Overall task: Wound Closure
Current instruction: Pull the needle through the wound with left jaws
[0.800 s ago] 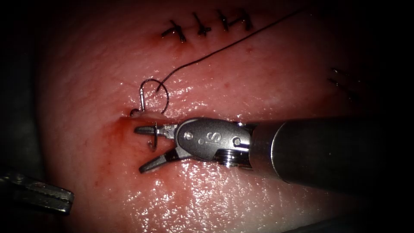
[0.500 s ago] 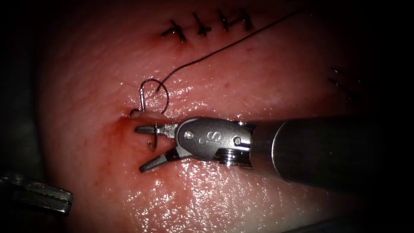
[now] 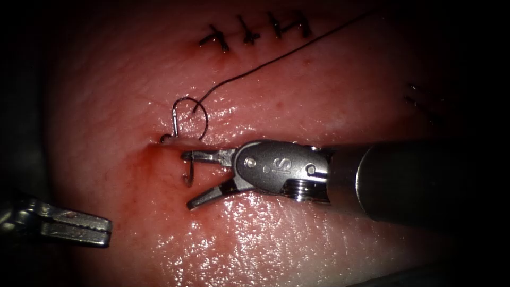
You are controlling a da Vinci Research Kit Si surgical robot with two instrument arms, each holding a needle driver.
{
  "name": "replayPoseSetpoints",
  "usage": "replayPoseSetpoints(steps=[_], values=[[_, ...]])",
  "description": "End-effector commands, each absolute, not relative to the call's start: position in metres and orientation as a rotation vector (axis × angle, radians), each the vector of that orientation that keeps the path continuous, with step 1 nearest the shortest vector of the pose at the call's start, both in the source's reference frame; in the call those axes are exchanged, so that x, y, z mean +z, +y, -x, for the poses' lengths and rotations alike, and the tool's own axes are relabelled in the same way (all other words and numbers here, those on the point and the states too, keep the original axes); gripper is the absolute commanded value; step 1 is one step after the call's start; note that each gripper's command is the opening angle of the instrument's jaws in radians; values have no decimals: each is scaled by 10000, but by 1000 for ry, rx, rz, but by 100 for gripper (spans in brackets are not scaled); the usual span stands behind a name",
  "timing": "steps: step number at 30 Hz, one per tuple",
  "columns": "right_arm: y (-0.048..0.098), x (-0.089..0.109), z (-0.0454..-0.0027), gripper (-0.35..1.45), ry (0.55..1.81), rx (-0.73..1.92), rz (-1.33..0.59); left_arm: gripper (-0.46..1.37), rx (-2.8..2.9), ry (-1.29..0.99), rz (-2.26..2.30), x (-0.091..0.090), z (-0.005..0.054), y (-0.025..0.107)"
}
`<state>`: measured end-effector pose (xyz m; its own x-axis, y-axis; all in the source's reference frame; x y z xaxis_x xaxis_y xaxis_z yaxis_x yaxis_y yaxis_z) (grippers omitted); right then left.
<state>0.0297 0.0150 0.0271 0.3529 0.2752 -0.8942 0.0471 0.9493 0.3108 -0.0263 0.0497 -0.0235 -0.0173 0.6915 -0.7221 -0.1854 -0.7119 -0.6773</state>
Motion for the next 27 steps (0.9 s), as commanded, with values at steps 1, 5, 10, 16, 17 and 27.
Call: replayPoseSetpoints(steps=[1,5,10,16,17,27], values=[[152,271,-293,103,1203,157,-302,-16,1807,-523,1626,-230,263,497],[155,269,-282,103,1198,178,-295,40,1832,-471,1590,-217,263,498],[159,268,-269,103,1191,195,-290,71,1879,-407,1518,-199,264,496],[162,267,-258,103,1184,204,-281,59,1916,-354,1469,-177,269,494],[162,267,-256,102,1185,204,-282,61,1913,-349,1465,-173,271,494],[160,266,-254,103,1186,200,-285,63,1923,-310,1438,-136,285,493]])
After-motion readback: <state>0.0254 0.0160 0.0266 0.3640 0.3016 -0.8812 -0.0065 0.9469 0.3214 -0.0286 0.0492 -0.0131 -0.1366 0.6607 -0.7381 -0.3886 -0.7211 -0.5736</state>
